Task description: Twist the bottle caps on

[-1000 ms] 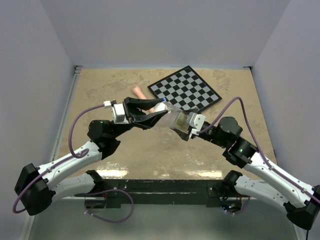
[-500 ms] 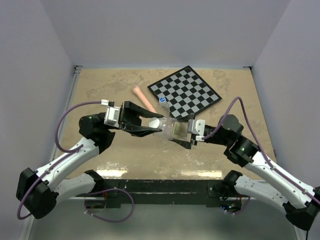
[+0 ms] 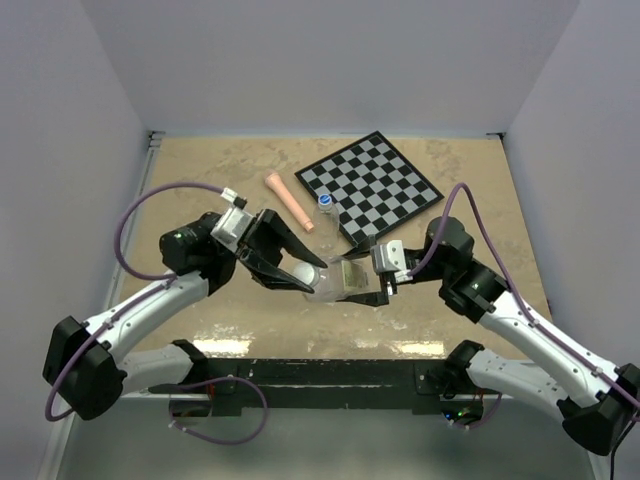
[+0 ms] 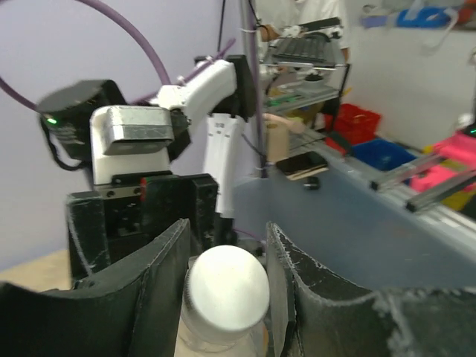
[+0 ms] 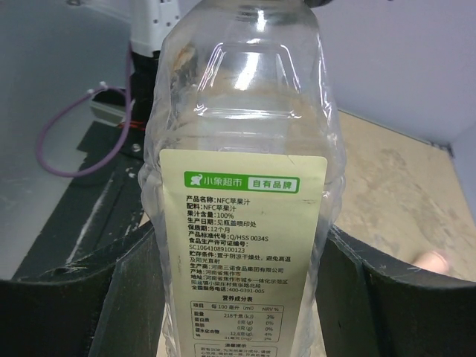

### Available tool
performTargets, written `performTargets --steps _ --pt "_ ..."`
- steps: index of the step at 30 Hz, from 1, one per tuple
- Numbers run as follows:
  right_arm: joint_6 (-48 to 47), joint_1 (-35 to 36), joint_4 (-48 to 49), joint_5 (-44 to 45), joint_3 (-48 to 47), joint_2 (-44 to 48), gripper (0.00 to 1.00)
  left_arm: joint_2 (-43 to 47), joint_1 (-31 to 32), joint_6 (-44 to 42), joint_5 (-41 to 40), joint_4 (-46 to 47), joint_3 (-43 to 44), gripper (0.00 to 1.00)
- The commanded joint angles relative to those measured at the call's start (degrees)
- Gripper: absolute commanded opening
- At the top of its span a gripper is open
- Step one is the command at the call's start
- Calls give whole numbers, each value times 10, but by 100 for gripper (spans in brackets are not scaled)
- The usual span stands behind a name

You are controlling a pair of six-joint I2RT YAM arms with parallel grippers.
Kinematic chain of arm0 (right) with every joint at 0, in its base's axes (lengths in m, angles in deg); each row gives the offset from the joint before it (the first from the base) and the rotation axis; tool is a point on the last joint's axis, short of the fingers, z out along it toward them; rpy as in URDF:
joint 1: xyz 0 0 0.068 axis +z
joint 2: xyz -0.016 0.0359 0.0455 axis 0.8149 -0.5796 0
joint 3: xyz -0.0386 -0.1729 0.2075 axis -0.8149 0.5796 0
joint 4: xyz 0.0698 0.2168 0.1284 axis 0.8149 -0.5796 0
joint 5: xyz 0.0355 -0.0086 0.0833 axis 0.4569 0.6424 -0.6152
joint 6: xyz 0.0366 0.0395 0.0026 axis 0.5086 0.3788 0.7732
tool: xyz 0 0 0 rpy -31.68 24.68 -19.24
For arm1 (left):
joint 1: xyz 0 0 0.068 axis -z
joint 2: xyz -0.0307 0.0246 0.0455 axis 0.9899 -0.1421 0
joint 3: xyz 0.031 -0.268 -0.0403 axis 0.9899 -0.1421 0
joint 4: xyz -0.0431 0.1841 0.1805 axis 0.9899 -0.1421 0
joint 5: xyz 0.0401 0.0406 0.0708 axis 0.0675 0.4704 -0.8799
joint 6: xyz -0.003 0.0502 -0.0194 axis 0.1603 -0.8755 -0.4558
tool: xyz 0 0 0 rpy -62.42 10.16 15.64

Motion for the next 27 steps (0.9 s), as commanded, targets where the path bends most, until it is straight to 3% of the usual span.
performTargets --steps 1,4,6,7,9,12,13,15,19,27 --pt "-48 -1 36 -180 -50 1 0 -57 -3 192 56 309 25 0" --pt "-66 -4 5 -130 -58 -1 0 -54 -10 177 35 308 14 1" --pt "-70 -4 -7 -77 -61 5 0 -37 -19 139 11 269 3 33" --pt "-68 -4 -7 -57 -58 12 0 -25 -22 98 0 221 -5 40" --pt "-62 -4 -4 -16 -51 25 0 24 -23 -32 -25 71 -18 53" --pt "-56 -4 -3 43 -38 44 0 108 -21 -294 -116 -244 -7 73" --pt "-53 -4 -2 69 -33 48 0 130 -22 -363 -154 -321 1 76" --pt "-43 -4 13 104 -20 55 0 156 -20 -394 -212 -364 3 80" --pt "-5 -4 70 169 4 59 0 185 -16 -383 -303 -342 -34 81" --pt "40 1 163 290 53 80 0 201 114 -481 -519 -298 -93 81"
